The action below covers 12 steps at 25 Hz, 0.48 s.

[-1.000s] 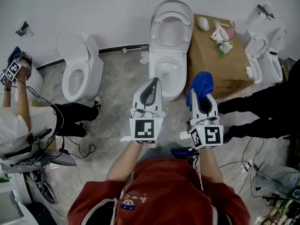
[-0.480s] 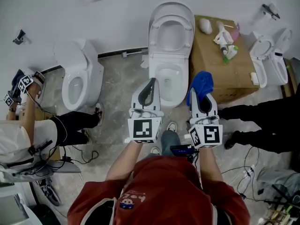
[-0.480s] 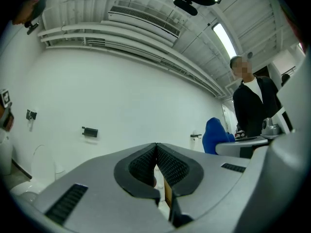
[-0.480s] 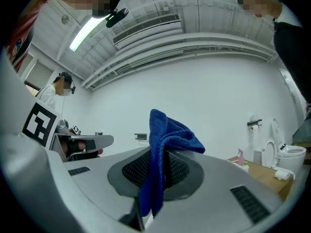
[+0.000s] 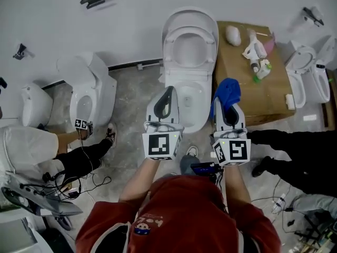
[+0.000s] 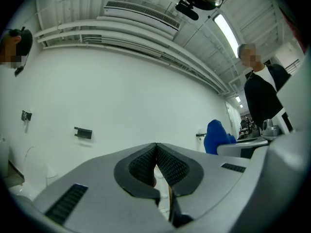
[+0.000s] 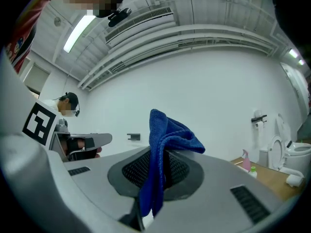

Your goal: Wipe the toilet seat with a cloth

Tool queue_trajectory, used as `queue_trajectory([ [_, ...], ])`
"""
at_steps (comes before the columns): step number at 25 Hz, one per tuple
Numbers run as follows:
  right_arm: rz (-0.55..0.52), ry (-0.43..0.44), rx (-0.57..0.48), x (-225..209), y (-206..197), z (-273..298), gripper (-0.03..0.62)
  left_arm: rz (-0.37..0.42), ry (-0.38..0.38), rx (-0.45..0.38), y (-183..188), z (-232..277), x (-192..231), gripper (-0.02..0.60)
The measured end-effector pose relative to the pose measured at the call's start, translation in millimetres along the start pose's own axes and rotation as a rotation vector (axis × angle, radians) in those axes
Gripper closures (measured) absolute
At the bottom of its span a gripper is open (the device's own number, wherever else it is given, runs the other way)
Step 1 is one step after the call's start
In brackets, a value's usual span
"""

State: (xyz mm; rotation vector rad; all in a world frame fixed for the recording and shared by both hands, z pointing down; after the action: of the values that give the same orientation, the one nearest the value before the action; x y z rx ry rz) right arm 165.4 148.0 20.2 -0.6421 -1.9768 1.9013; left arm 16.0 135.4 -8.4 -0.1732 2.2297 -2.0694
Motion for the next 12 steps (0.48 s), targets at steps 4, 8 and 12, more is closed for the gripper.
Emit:
queue_trajectory([
  [4, 0.017, 0.014, 0.012, -31.5, -8.4, 16.8, 0.534, 0.003, 0.016, 0.002, -8.7, 32.0, -13.3, 0.566],
  [8, 0.020, 0.024, 0.023, -46.8, -16.3, 34.5, 0.534, 0.002, 0.023, 0.009, -19.1, 52.2, -14.1, 0.566],
  [12, 0.019, 0.032, 0.039, -48.6, -25.8, 48.3, 0.534, -0.017, 0.026, 0.014, -30.2, 63.4, -7.6, 0.566],
])
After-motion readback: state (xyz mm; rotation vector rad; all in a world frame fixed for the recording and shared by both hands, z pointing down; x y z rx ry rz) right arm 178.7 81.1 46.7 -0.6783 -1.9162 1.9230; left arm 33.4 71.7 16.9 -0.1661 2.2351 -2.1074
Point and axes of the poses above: the fingertips, and each gripper's own axes: z forward along the fingers, x to its left, y out of its top, the point moved 1 cm from there along -z, backward along the fingers, and after that the axes turned 8 degrees about y, right-handed, at the moved point
